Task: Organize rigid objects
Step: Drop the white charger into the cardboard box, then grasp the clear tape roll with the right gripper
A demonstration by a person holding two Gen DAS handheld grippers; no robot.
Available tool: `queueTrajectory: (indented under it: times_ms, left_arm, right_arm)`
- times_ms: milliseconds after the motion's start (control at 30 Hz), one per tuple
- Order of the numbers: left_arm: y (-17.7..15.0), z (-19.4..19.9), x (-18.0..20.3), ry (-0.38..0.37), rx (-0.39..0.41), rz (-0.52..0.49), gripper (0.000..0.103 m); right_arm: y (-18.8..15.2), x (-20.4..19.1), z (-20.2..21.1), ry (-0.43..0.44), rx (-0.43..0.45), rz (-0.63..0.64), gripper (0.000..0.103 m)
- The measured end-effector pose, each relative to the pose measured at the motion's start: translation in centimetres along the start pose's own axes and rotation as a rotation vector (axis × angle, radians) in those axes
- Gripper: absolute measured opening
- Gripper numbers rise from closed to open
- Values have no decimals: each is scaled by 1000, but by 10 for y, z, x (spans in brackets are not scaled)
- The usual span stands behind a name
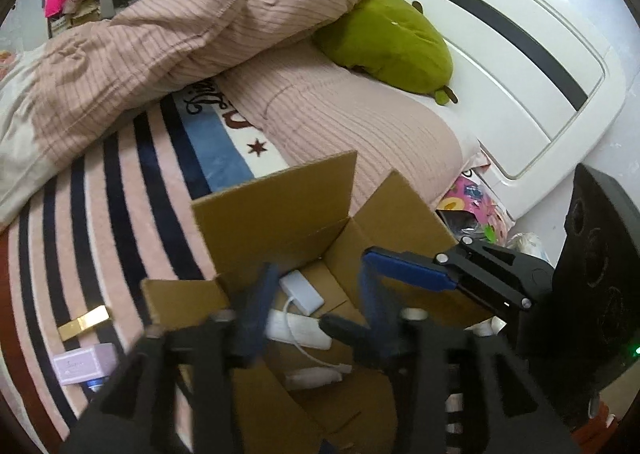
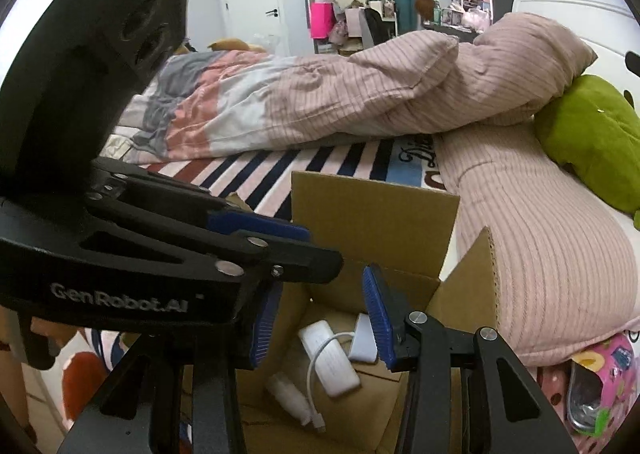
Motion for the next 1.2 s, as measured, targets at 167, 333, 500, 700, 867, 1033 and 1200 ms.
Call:
queueTrajectory:
  times_ms: [167, 333, 500, 700, 867, 1033, 1200]
  left_arm:
    - [-6, 19, -7, 25, 42, -5, 66]
    - [-14, 46, -17, 49, 92, -5, 74]
    - [-28, 79, -37, 80, 157, 13, 80]
    - [-54, 124, -76, 132, 245, 60, 83]
    - [-90, 152, -131, 211, 301, 144, 84]
    - [-130, 157, -186, 300, 312, 234, 84]
    - [-169, 147, -223, 340, 328, 288, 84]
  right_arm:
    - [-4, -6, 1, 16, 3, 1, 65]
    - [0, -19, 10, -3, 33, 28, 87]
    - [9, -39, 17, -20, 43, 47, 98]
    - [27, -83, 17, -39, 69, 142, 98]
    - [38, -125, 5, 12, 89, 206, 98]
    - [41, -174, -23, 114, 81, 269, 98]
    - [18, -204, -65, 235, 36, 261, 98]
Point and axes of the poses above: each gripper's, at about its wrist camera, not at the fingertips, and z roughly against the way its jaws point, x to its right, y to its top, the point moved 1 cm from there along -z, roughly the way its jaws point, and after that the axes turned 10 degrees about z, right-handed, at the moved point
